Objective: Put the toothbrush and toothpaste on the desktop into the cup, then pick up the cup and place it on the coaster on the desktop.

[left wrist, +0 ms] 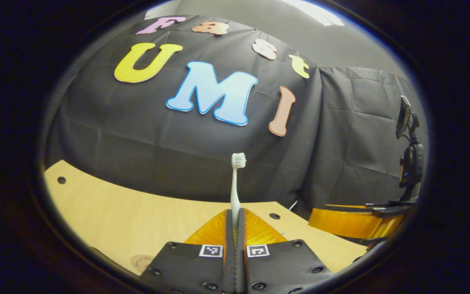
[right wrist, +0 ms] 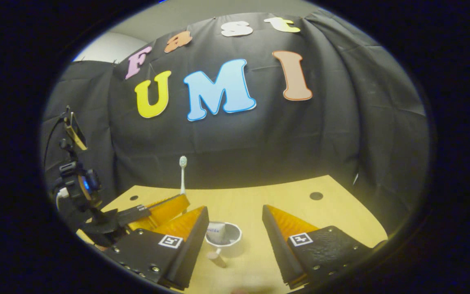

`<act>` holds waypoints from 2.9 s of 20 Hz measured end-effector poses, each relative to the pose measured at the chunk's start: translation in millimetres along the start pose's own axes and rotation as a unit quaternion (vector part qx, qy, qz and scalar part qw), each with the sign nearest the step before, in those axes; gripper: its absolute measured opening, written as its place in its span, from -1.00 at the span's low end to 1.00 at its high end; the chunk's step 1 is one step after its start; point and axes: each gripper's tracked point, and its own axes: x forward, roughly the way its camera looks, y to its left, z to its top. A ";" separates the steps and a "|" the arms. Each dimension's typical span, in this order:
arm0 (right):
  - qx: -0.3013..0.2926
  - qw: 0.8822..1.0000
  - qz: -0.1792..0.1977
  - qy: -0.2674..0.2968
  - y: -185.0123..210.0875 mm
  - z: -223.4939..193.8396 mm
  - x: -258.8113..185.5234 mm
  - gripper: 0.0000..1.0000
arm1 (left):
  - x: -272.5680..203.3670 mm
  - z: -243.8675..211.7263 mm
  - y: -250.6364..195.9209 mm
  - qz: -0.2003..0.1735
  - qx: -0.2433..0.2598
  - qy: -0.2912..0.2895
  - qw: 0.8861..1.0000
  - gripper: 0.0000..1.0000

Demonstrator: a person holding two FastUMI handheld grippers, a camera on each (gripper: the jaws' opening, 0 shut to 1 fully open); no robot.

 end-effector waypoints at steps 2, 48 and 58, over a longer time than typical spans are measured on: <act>0.012 1.000 -0.007 0.021 -8.1 -11.1 -16.8 0.58 | 11.8 0.5 -4.5 -0.005 -0.006 -0.011 1.000 -0.87; 0.046 0.985 0.007 0.164 -5.5 -70.4 -17.1 0.59 | -33.6 -37.2 31.0 0.105 -0.033 0.053 0.993 0.89; 0.050 0.965 -0.004 0.258 29.6 -97.5 6.9 0.60 | -88.5 -29.8 59.8 0.154 0.003 0.089 0.984 0.91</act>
